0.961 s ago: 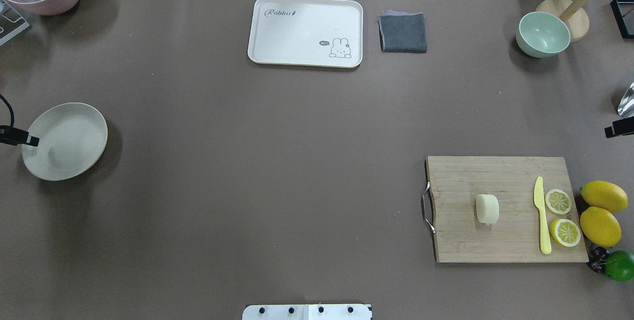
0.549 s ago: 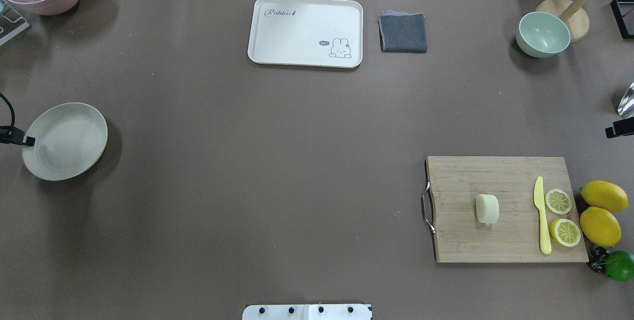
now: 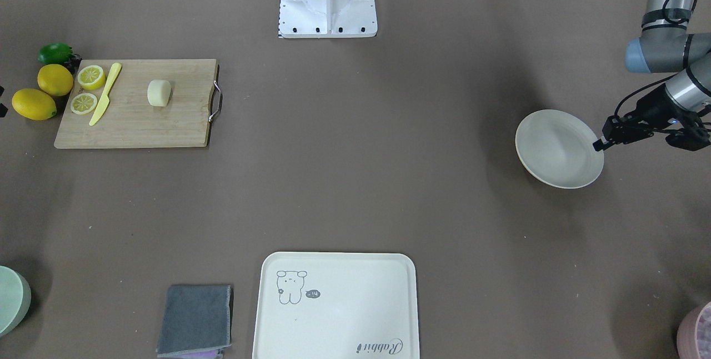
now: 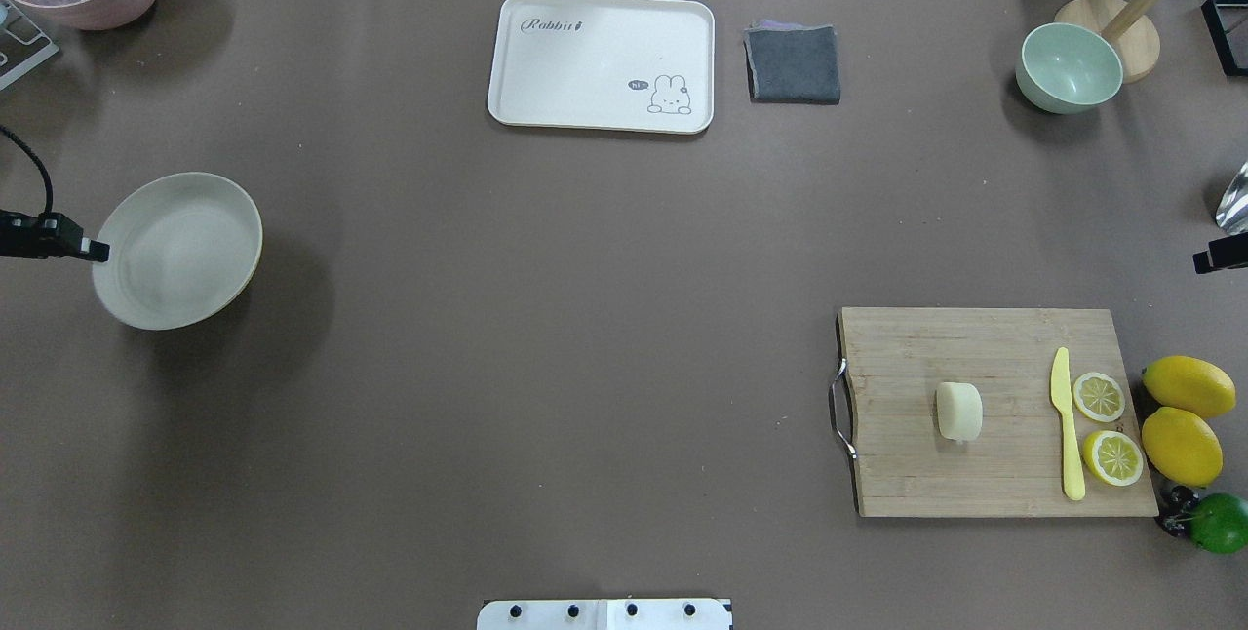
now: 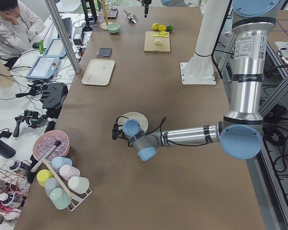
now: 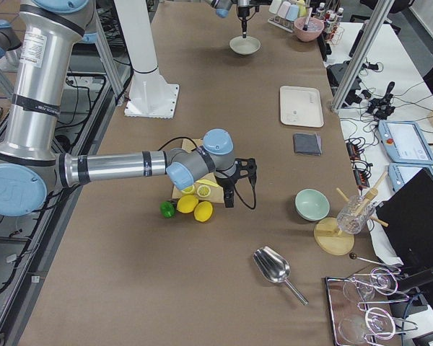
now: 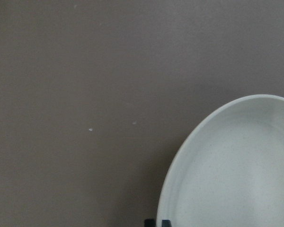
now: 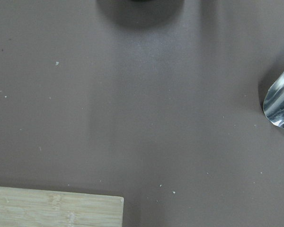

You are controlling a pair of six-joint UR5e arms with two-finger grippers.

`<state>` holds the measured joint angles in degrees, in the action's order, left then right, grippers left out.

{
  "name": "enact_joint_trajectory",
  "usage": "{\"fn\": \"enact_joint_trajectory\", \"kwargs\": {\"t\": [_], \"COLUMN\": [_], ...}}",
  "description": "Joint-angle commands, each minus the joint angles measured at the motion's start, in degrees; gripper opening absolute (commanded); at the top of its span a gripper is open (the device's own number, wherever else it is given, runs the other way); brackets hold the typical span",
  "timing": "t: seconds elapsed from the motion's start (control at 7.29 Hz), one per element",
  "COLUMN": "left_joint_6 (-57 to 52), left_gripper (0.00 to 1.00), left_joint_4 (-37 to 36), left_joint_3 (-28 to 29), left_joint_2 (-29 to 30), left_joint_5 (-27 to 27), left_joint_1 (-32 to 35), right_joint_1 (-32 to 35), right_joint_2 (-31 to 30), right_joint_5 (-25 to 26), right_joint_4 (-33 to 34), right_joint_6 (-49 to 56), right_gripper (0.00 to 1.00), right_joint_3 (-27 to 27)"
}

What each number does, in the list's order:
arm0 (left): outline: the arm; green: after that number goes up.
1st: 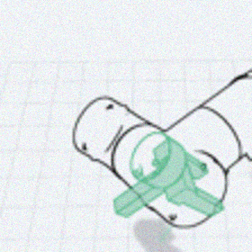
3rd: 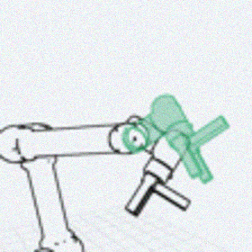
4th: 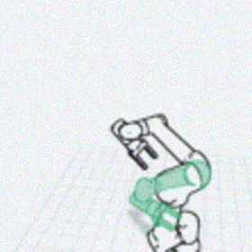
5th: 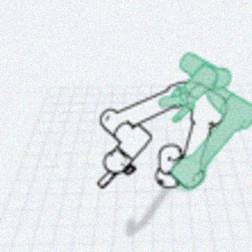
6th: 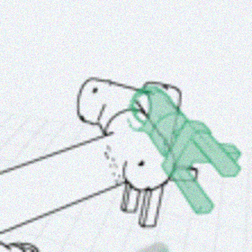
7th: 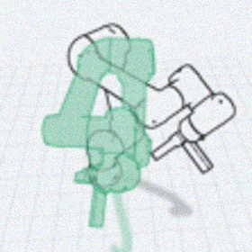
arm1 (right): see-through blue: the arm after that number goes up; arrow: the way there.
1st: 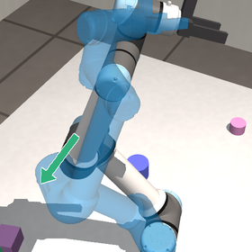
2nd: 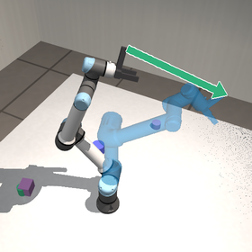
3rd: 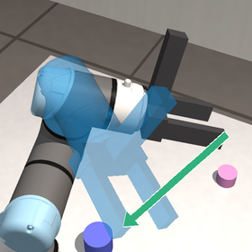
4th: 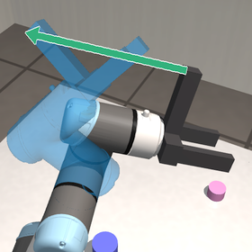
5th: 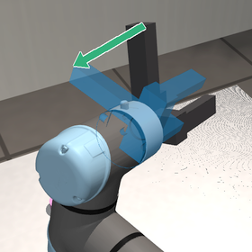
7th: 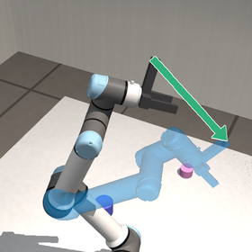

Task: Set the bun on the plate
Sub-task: 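Reach the left gripper to the white plate rim and grip it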

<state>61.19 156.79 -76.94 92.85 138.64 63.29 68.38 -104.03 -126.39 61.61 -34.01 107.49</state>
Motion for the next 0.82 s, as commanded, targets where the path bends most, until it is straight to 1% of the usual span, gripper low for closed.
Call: {"fn": "enact_joint_trajectory", "kwargs": {"t": [0.0, 0.27, 0.41, 0.55, 0.69], "left_joint_6": [11.8, 19.8, 21.5, 21.6, 21.6], "left_gripper": [0.0, 0.0, 0.0, 0.0, 0.0], "left_joint_4": [0.4, -0.4, -0.6, -3.0, -10.0], "left_joint_3": [-6.4, -11.9, -12.4, -14.0, -17.7], "left_joint_2": [2.1, 4.9, 6.7, 8.3, 10.2], "left_joint_5": [-1.0, -7.0, -10.5, -14.0, -16.9], "left_joint_1": [-3.8, -11.8, -16.0, -19.7, -22.8], "right_joint_1": [0.0, 0.2, 0.3, 0.3, 0.3], "right_joint_2": [0.0, -0.1, -0.3, -0.2, -0.3], "right_joint_5": [0.0, 0.1, 0.1, 0.1, 0.1], "right_joint_4": [0.0, 0.0, 0.0, 0.0, 0.0], "right_joint_6": [0.0, 0.0, 0.0, 0.0, 0.0], "right_gripper": [1.0, 1.0, 1.0, 1.0, 1.0], "right_joint_3": [0.0, 0.4, 0.4, 0.4, 0.4]}}
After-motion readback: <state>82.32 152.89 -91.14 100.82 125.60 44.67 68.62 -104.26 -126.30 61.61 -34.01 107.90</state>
